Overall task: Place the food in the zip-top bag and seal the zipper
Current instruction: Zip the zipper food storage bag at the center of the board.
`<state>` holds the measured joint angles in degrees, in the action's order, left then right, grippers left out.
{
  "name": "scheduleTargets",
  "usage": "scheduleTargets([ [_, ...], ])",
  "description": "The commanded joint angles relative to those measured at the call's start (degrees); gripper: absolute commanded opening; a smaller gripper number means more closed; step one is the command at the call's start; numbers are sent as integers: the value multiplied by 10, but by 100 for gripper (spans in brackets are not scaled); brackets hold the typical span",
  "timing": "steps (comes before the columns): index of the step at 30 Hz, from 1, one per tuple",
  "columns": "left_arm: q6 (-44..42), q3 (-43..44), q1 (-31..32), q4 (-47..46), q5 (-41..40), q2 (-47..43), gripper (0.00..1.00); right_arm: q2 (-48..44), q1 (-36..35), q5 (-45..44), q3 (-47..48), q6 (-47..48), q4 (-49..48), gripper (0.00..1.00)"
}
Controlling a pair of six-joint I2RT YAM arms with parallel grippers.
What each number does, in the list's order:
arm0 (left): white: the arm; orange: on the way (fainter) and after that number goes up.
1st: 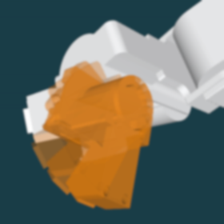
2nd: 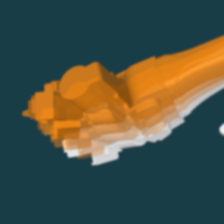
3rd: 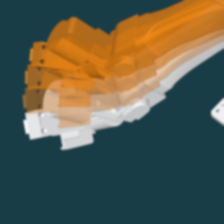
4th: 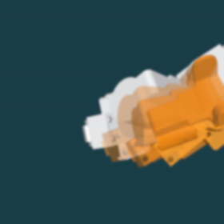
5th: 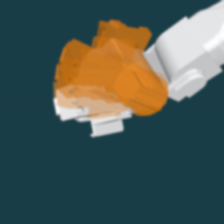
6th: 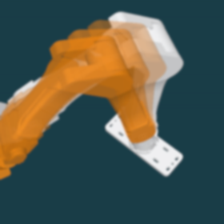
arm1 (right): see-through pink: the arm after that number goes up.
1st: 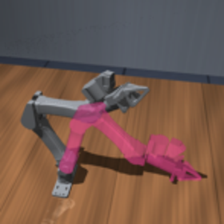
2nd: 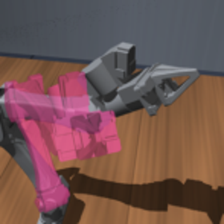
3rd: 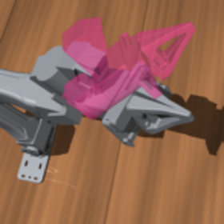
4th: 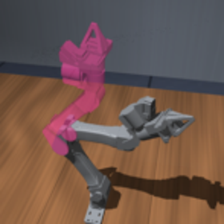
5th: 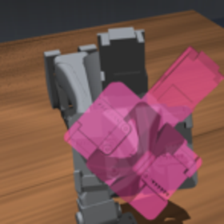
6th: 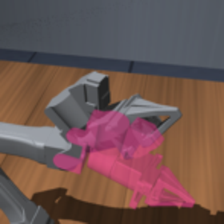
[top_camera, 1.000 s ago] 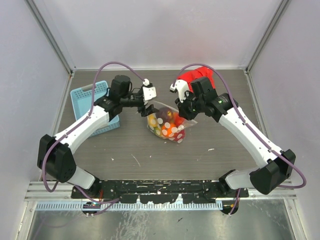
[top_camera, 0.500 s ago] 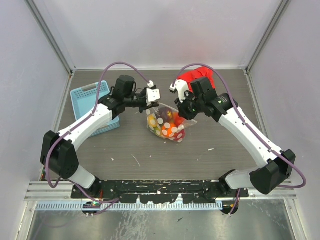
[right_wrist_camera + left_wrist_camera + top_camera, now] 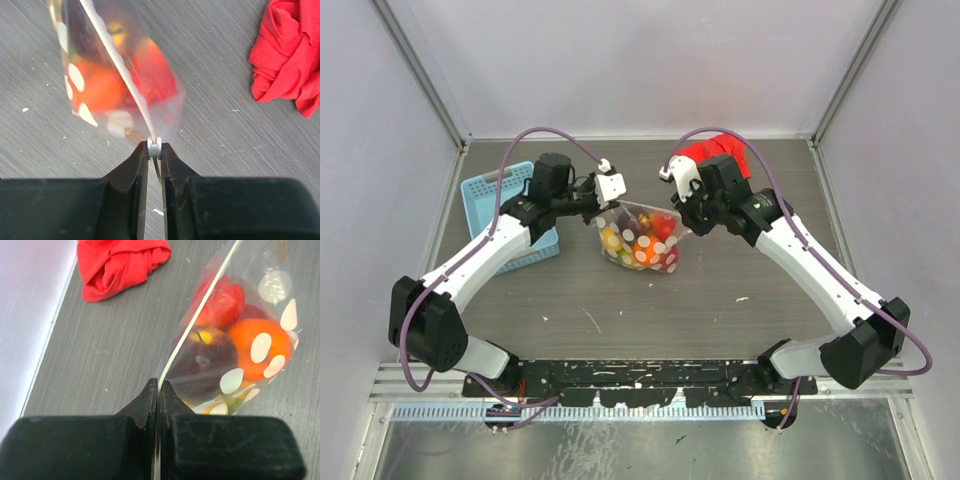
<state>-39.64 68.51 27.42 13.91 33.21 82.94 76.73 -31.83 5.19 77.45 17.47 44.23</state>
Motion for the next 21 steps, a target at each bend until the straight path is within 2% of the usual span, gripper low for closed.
scheduleTargets([
  [1, 9, -1, -34, -23, -61, -36, 0, -16, 5, -78, 7, 4, 0, 0],
  [10, 22, 23, -67, -27, -91, -23, 0, 42, 23, -159, 38, -1, -40, 1],
  [17, 50, 88, -68, -72, -123, 36, 0, 123, 45, -193, 119, 1, -139, 0],
  [21, 66, 93, -66, -94, -140, 44, 0, 146, 49, -196, 136, -7, -187, 1],
])
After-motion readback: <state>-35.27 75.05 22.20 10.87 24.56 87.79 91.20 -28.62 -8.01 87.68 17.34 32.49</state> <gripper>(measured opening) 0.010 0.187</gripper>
